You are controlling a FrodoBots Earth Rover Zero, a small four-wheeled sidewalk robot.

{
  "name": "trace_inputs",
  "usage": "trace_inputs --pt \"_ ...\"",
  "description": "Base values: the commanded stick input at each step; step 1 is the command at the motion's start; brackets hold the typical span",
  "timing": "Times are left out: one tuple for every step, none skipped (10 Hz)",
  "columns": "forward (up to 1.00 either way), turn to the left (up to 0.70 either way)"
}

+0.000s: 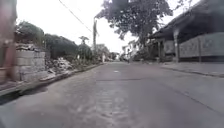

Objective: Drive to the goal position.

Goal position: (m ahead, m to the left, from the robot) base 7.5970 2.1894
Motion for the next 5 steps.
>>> trace_inputs --pt "1.0 0.02" --pt "1.0 0.02" --pt "1.0 0.02" --pt "1.0 0.02" --pt "1.0 0.02"
